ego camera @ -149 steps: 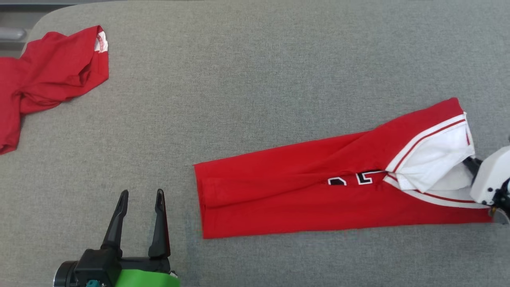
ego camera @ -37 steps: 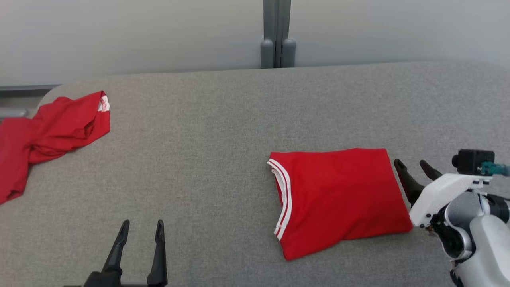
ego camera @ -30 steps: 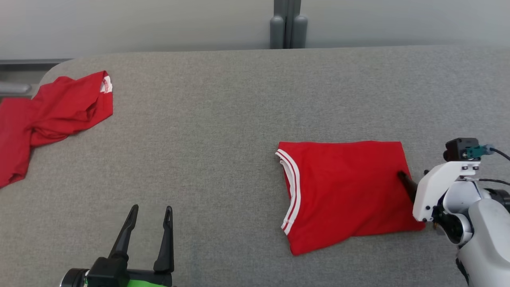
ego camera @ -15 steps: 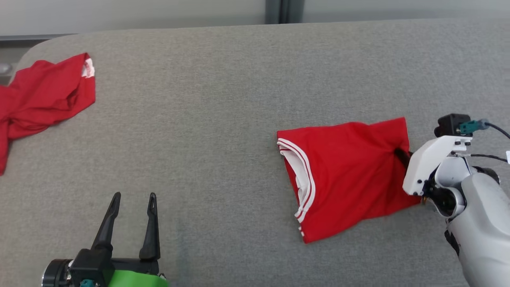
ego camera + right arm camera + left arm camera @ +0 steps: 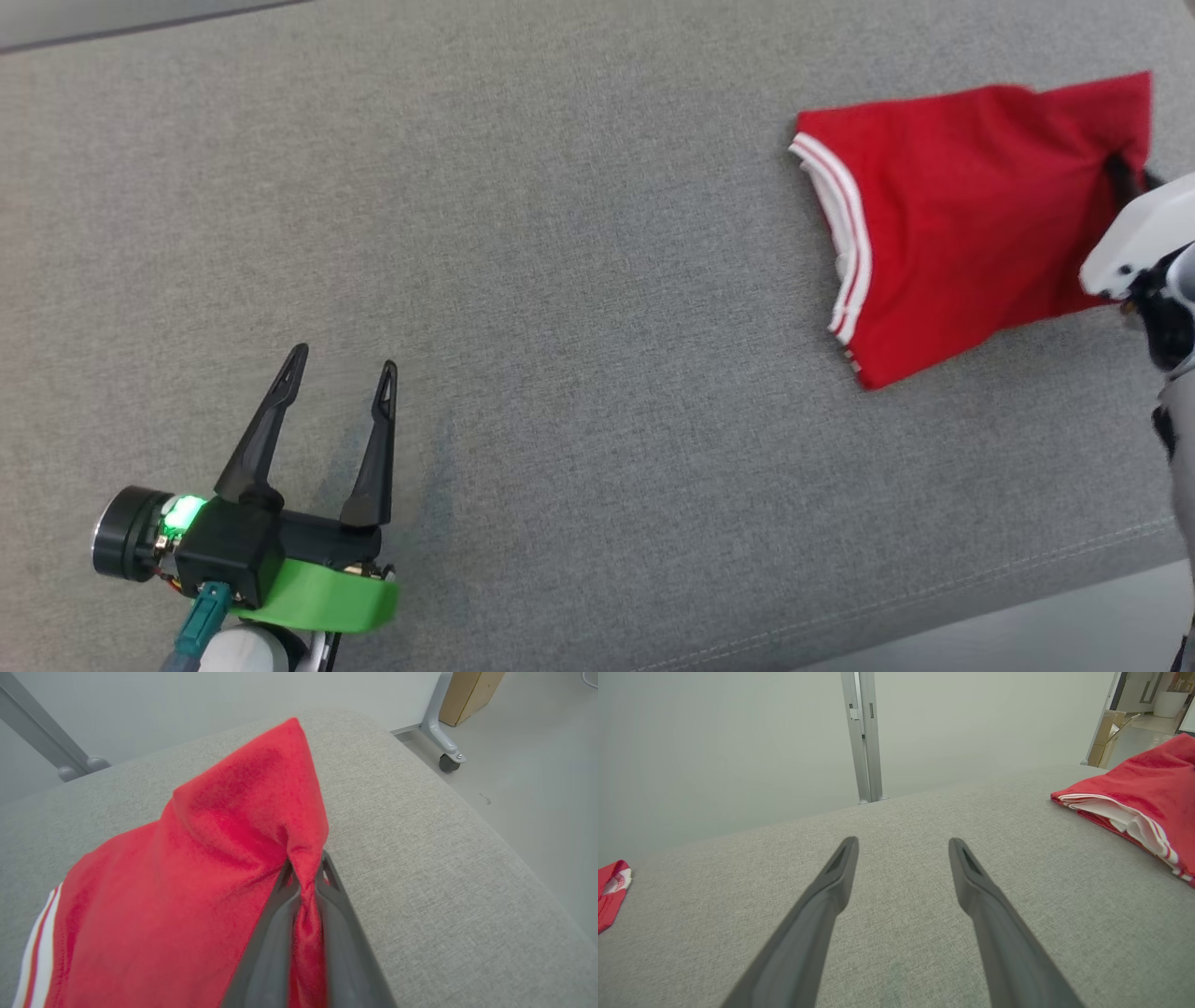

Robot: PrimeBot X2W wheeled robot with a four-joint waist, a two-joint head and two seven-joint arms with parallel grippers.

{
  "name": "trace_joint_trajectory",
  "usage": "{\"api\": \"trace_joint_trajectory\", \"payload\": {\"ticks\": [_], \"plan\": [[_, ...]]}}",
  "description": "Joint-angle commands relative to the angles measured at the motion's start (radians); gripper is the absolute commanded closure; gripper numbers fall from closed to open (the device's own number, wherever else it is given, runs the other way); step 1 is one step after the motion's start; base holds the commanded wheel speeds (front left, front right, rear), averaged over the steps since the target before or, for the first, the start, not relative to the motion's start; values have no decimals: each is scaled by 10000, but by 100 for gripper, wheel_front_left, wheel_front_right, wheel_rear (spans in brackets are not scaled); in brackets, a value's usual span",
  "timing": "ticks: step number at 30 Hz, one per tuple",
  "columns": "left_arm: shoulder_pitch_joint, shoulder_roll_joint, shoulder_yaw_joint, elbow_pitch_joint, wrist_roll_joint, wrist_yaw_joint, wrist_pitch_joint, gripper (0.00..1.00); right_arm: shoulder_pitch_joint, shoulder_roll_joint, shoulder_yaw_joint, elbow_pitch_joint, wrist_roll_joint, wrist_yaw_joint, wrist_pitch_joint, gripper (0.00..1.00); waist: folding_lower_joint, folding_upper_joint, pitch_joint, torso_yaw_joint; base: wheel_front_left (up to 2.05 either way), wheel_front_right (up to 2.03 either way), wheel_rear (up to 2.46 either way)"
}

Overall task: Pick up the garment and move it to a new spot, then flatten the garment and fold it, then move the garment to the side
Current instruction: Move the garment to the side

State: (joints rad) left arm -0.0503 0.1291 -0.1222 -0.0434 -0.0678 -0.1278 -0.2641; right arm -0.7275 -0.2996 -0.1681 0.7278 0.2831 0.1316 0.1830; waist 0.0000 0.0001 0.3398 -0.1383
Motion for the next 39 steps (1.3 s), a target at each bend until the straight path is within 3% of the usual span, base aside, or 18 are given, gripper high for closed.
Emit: {"api": "trace_joint_trajectory", "payload": {"ticks": [1,7,13,14,15,18,23,26,27,29,39], "plan": [[-260,204,-82,-87,-56,-35,-2,0,-533,-215,-441,145,-418,-18,-247,100,0,-1,1217,-44,0,0,0],[-316,640,-107,-345,-192,-31,-2,0,-1990,-955,-2247,776,-2233,-18,-373,100,0,-1,2039,768,0,0,0],[-71,649,235,-503,-241,-33,-2,0,-2886,-1405,-3943,920,-4361,-18,-520,100,0,-1,2564,1328,0,0,0],[-81,603,287,-536,-249,-33,-2,0,-2982,-1361,-4172,850,-4729,-18,-534,20,0,-1,2620,1360,0,0,0],[-102,550,366,-568,-260,-33,-2,0,-3111,-1325,-4531,709,-5191,-18,-573,0,0,-1,2662,1383,0,0,0],[-135,403,460,-561,-275,-34,-2,0,-3316,-1039,-5140,58,-6605,-18,-1267,0,0,-1,2497,1367,0,0,0],[-128,154,512,-399,-296,-34,-2,0,-3093,-500,-4590,-352,-6800,-18,-2378,0,0,-1,1693,1208,0,0,0],[191,-186,645,-69,-337,-34,-3,0,-1989,72,-3009,-1043,-5818,-18,-3471,0,0,-1,311,1116,0,0,0],[411,-389,777,220,-353,-33,-3,0,-799,156,-2145,-1745,-4812,-19,-3858,0,0,-1,-657,1145,0,0,0],[748,-506,962,502,-328,-33,-2,0,661,295,-1455,-2550,-3958,-18,-3969,0,0,-1,-1489,1166,0,0,0],[1926,-727,1463,1018,-250,185,-2,0,5935,1375,-70,-4938,-2491,-19,-4369,0,0,-1,-3386,1225,0,0,0]]}}
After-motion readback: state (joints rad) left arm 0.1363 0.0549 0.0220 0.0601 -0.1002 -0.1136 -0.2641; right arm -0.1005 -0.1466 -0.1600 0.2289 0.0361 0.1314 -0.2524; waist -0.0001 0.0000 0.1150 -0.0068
